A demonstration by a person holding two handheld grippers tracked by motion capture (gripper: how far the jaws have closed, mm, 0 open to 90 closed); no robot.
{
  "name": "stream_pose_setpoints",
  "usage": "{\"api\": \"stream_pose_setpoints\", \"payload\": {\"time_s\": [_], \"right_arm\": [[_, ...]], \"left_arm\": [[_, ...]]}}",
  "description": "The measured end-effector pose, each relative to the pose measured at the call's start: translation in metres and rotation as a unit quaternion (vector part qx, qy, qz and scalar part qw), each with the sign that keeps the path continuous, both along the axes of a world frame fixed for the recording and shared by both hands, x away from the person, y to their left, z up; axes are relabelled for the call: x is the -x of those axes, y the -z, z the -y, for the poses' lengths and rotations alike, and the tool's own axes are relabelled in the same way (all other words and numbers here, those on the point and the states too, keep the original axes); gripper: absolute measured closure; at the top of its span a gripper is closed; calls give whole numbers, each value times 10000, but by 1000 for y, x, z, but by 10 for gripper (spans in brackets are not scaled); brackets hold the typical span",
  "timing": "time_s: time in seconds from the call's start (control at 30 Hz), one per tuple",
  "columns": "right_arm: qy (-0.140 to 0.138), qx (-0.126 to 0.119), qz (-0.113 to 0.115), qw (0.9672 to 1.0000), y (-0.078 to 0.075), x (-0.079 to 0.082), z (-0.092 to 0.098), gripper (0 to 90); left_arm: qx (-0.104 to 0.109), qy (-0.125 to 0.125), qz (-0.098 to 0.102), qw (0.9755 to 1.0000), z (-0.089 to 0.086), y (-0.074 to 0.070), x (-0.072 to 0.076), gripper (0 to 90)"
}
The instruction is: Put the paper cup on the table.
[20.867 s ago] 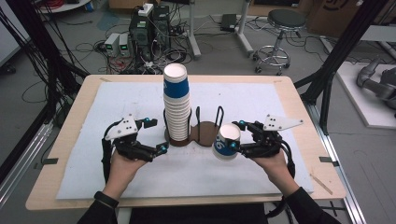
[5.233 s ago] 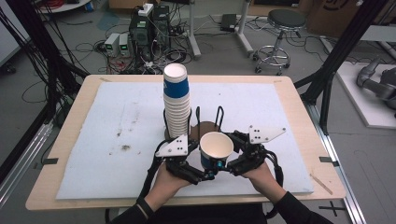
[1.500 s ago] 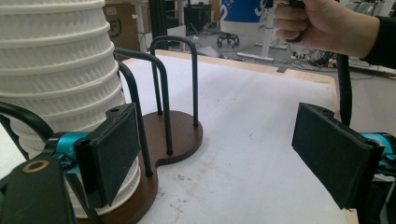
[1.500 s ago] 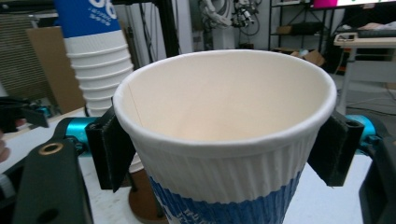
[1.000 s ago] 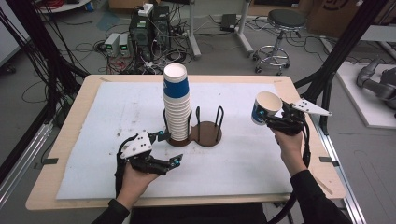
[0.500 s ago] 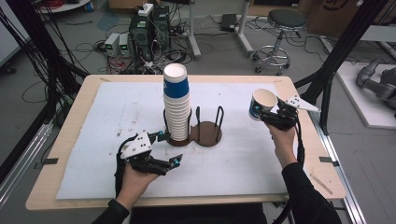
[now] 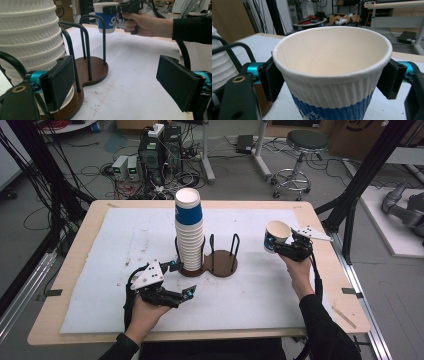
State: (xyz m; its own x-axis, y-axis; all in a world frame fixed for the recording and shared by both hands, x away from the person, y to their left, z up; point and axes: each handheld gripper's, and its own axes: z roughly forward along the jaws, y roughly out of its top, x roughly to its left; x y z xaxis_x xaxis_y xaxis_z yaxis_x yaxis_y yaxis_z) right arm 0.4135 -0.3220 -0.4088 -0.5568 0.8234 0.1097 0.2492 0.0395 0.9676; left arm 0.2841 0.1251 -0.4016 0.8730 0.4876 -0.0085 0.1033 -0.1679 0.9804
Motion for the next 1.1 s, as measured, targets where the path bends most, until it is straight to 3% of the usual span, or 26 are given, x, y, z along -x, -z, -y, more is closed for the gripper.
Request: {"api": "stream_pose_setpoints", "payload": {"time_s": [0.57,1.1], "right_arm": [[87,274,-462,9985,23,-14,-1,210],[110,420,-706,9966,27,-14,-1,197]], "left_arm": [[-53,-11,-6,10000,0,1,1,151],[-59,12,14,10000,2,1,1,151]]}}
